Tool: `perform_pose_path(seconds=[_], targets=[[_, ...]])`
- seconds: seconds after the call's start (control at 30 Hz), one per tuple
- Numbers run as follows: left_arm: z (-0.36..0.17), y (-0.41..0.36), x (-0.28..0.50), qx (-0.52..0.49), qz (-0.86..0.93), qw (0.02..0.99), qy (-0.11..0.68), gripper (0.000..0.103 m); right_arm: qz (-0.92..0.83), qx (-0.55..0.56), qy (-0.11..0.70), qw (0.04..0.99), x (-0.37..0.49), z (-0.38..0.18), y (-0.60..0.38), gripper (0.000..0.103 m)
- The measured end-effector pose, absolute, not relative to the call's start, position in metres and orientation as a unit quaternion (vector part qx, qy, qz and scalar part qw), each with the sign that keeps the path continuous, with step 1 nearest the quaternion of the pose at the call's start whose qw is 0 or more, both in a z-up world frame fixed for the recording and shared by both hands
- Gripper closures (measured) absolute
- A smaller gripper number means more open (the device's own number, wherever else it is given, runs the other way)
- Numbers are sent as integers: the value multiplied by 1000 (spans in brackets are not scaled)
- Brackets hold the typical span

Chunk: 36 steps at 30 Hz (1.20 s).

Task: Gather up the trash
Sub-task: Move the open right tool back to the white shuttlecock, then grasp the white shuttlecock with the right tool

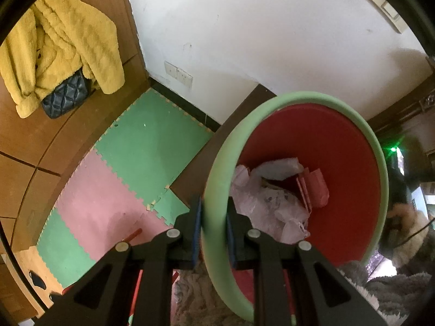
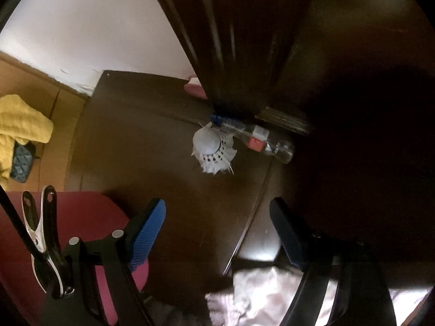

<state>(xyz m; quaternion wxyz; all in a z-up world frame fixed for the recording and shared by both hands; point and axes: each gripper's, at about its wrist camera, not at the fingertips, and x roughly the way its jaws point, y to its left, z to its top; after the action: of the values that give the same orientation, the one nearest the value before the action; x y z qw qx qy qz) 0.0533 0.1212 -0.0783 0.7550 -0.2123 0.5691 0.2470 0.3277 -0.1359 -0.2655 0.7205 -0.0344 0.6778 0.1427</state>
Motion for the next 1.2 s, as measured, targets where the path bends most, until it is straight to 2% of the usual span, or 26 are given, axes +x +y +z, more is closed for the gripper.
perform_pose_path(seconds=[0.13, 0.23, 0.3, 0.33, 0.4, 0.47, 0.83, 1.07, 1.2], targets=[[-80, 118, 55, -206, 250, 753, 572, 88, 134, -32, 677, 723, 342, -282, -132, 25], [-81, 115, 56, -200, 253, 752, 575, 88, 122, -29, 679, 724, 352, -290, -128, 37], [-82, 112, 57, -190, 254, 752, 577, 88, 124, -27, 681, 722, 358, -295, -125, 60], [-83, 110, 57, -187, 255, 752, 578, 88, 127, -30, 681, 721, 360, -298, -123, 66], [-83, 109, 57, -185, 256, 752, 578, 88, 126, -31, 686, 716, 362, -304, -123, 86], [-82, 110, 57, -190, 257, 752, 577, 88, 122, -39, 696, 706, 360, -311, -122, 100], [-82, 112, 56, -189, 248, 753, 579, 88, 162, -51, 655, 736, 329, -284, -124, 102], [-84, 110, 57, -187, 246, 751, 584, 88, 173, 32, 632, 755, 322, -244, -150, 102], [-84, 110, 57, -189, 246, 752, 582, 88, 187, 44, 615, 765, 316, -218, -155, 102]])
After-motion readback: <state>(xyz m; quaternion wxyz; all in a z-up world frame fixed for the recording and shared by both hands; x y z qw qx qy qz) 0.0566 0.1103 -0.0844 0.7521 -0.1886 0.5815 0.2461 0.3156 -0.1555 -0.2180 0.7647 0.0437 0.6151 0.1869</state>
